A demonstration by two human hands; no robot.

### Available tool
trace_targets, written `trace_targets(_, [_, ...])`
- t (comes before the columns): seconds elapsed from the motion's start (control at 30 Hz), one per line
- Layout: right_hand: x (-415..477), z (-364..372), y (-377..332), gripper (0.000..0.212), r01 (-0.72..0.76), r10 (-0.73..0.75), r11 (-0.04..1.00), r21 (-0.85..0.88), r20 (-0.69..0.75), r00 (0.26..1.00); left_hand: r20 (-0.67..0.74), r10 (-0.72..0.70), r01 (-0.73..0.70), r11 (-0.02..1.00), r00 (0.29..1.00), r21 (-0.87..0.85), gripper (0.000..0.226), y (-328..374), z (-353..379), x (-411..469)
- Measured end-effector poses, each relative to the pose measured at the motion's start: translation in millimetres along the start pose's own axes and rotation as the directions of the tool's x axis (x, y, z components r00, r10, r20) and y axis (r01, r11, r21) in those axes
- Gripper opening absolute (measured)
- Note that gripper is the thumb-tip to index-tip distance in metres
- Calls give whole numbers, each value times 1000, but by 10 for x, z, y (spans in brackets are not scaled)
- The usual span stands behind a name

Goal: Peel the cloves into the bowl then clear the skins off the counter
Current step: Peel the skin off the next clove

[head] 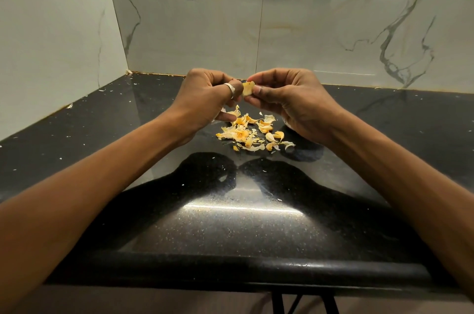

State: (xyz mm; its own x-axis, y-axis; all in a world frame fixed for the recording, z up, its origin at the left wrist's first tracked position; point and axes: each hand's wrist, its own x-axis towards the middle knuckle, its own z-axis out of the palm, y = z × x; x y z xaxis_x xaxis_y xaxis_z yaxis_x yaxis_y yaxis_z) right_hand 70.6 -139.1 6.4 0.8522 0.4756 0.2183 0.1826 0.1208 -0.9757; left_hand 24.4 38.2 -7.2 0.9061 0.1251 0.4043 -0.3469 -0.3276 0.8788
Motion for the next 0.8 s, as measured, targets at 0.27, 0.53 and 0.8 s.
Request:
trace_targets(0.27, [-8,-11,-15,22,-3,3,1000,12,-22,1000,-20,-62,61,997,998,-42,14,29,-10,4])
trace_targets(0.53, [-20,-41,-36,25,4,-4,1000,-29,-13,1000,-43,-52,52,999,998,8,16,6,-14,20])
trace_targets(0.8, [-12,-72,-53,23,7,-7,1000,-27,-21,1000,-80,22,-8,985,997,171,29,-71,-17,42])
